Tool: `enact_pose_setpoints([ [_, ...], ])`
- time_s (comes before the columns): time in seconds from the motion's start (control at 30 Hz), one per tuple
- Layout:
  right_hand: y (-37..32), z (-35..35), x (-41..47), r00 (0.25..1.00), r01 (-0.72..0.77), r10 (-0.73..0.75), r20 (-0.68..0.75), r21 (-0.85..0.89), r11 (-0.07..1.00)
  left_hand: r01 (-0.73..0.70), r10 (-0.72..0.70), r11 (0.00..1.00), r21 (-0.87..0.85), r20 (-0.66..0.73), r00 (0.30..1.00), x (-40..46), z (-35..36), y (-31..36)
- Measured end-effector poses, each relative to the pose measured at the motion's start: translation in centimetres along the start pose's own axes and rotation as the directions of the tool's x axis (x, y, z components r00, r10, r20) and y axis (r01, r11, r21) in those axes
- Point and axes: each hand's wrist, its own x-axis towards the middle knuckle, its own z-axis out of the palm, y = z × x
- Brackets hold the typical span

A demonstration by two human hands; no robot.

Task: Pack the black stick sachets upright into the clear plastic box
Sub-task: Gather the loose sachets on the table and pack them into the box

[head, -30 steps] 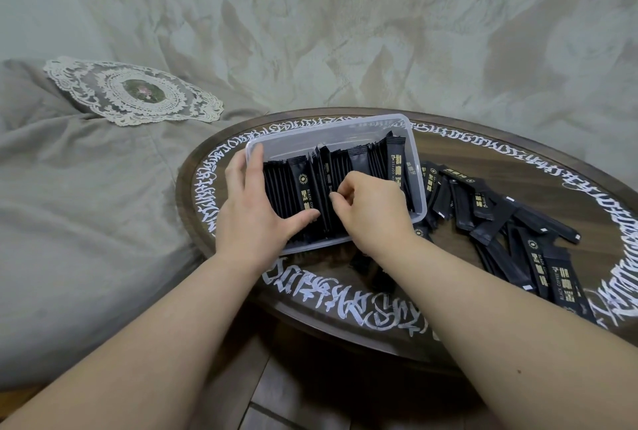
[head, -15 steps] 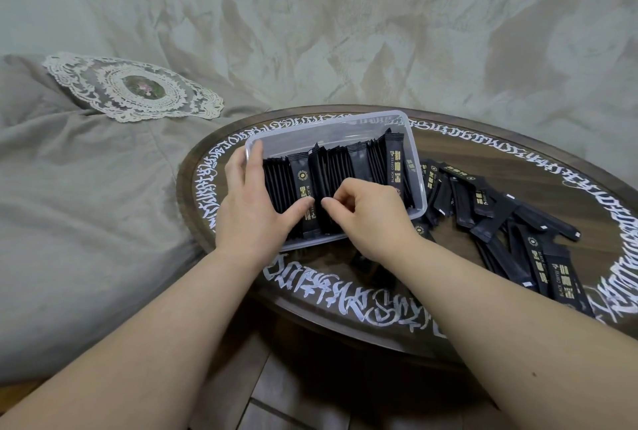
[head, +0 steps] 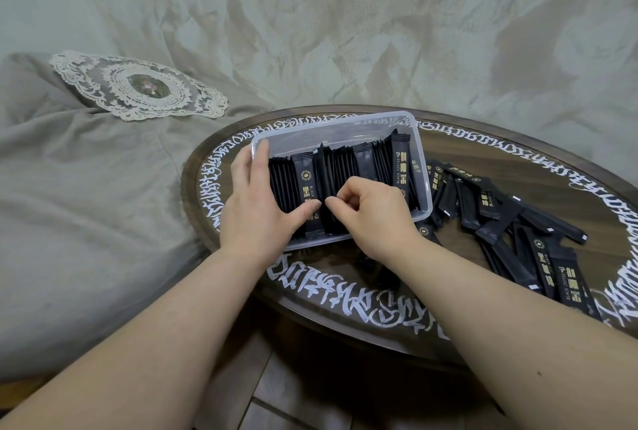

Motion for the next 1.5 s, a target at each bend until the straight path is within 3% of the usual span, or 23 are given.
enact_pose_setpoints([
  [0.27, -0.3, -0.2, -0.1, 0.999, 0.026, -0.027, -0.028, -0.025, 0.999, -0.016, 0.015, 1.0, 0.011, 0.014, 1.0, -0.1, 0.1, 0.0],
  [0.43, 0.1, -0.3, 0.1, 0.991, 0.0, -0.01, -0.131, -0.074, 0.997, 0.006, -0.006, 1.0, 0.015, 0.018, 1.0, 0.0, 0.1, 0.0],
  [0.6, 0.2, -0.1, 0.1, 0.999, -0.019, 0.015, -0.035, -0.126, 0.992, 0.008, -0.009, 1.0, 0.01, 0.016, 1.0, 0.0, 0.2, -0.1],
  [0.8, -0.2, 0.0, 0.8, 0.992, -0.056, 0.038, -0.123, -0.144, 0.988, 0.002, -0.003, 1.0, 0.014, 0.011, 1.0, -0.1, 0.1, 0.1],
  [0.97, -0.5, -0.1, 0.9, 1.0, 0.01, -0.011, -0.002, -0.311, 0.95, 0.01, -0.011, 1.0, 0.023, 0.017, 1.0, -0.2, 0.1, 0.2],
  [1.2, -0.5, -0.1, 0.8, 0.995, -0.039, 0.018, -0.103, -0.205, 0.978, 0.006, -0.006, 1.0, 0.024, 0.022, 1.0, -0.2, 0.1, 0.2],
  [1.37, -0.5, 0.4, 1.2, 0.998, -0.025, 0.008, -0.067, -0.252, 0.967, 0.016, -0.016, 1.0, 0.015, 0.025, 1.0, -0.2, 0.0, 0.3],
  [1.5, -0.4, 0.0, 0.6, 0.994, -0.033, 0.016, -0.111, -0.154, 0.988, 0.021, -0.022, 1.0, 0.018, 0.031, 0.999, -0.3, 0.0, 0.3],
])
